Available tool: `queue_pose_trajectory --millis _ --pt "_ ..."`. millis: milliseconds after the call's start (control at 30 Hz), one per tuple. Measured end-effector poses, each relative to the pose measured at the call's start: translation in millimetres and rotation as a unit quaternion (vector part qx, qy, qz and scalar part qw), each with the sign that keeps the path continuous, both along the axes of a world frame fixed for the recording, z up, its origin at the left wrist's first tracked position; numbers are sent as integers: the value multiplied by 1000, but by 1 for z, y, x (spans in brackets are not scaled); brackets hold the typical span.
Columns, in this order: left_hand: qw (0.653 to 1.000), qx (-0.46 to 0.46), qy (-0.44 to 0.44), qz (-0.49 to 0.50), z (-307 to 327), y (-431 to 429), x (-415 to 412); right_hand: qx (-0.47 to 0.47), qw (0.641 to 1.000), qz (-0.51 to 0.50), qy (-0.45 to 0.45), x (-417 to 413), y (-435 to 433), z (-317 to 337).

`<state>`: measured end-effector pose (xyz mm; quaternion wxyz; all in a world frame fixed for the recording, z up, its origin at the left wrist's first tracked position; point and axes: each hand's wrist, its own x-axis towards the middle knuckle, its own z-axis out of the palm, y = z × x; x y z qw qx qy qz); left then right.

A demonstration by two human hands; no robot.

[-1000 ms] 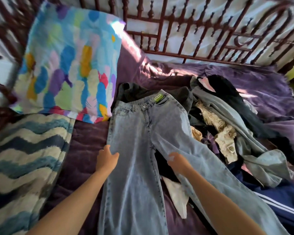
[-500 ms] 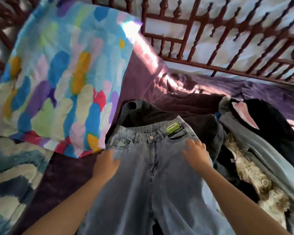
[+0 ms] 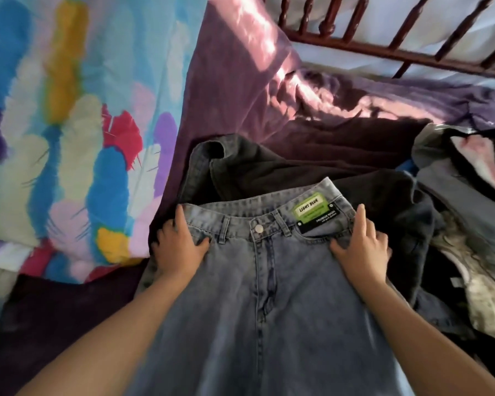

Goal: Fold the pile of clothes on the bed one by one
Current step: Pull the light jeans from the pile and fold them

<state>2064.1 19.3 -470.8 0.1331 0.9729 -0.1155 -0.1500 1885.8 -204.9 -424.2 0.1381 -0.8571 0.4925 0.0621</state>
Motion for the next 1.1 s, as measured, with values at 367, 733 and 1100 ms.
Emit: queue_pose_trajectory --millis 367,733,1100 --pt "873 -331 240 264 108 21 -33 137 980 -64 -130 4 54 91" --pt "816 -560 75 122 313 84 -77 184 904 41 -383 -30 138 290" --pt "747 -627 124 184 373 143 -150 214 865 215 -399 -60 308 305"
